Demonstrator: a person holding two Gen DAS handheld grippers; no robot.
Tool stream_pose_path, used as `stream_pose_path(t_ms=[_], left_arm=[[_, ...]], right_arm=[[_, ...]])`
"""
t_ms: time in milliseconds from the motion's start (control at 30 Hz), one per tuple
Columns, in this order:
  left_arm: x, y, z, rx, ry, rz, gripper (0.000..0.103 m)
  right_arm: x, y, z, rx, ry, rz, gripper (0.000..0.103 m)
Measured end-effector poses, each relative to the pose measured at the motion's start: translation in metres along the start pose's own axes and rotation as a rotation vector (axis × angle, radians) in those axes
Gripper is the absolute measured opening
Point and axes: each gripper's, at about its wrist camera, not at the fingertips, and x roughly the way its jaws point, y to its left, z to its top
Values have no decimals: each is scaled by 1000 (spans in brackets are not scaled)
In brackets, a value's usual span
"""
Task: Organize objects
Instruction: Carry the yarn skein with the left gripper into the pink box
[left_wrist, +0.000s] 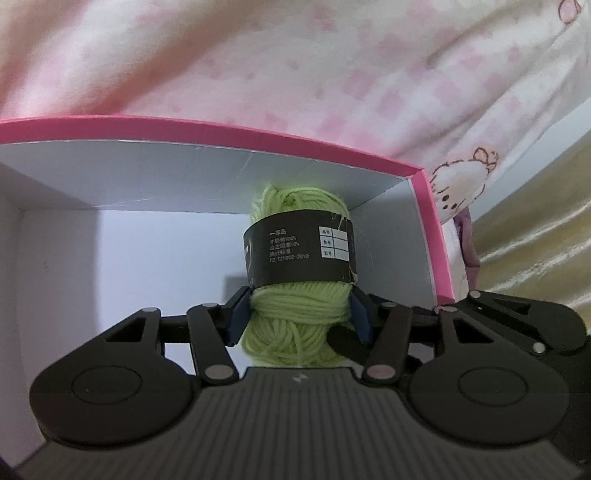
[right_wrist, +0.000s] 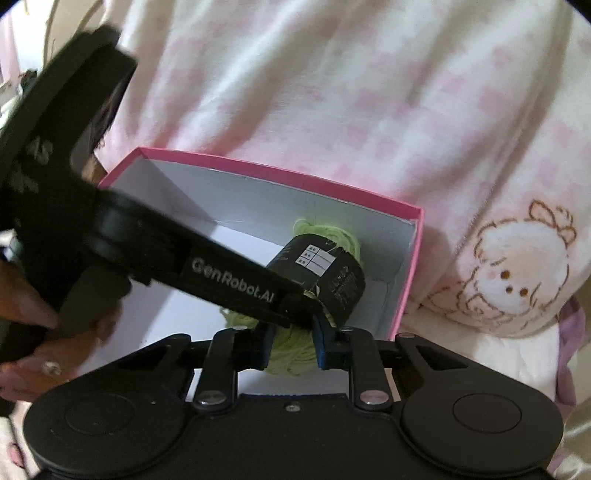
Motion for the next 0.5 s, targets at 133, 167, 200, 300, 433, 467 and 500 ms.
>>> stream_pose_path(t_ms=[133, 167, 200, 300, 433, 467, 500], left_arm=[[-3, 8, -1, -46, -10, -29, 54], [-2, 8, 0, -47, -9, -32, 53], [0, 6, 0, -34, -10, -23, 50], [10, -4, 1, -5, -4, -13, 44], [23, -14, 3, -17, 7, -30, 44], [24, -16, 3, -12, 6, -28, 44], [23, -17, 3, 3, -2, -21, 46]], right_arm=[[2, 13, -3, -16, -6, -41, 20], [2, 15, -2, -15, -5, -43, 20], [3, 16, -2, -8, -4, -37, 20], [0, 14, -1, 47, -1, 21, 27], [1, 19, -1, 44, -9, -19, 30], [1, 21, -1, 44, -15, -17, 30], [0, 23, -1, 50, -21, -11, 30]])
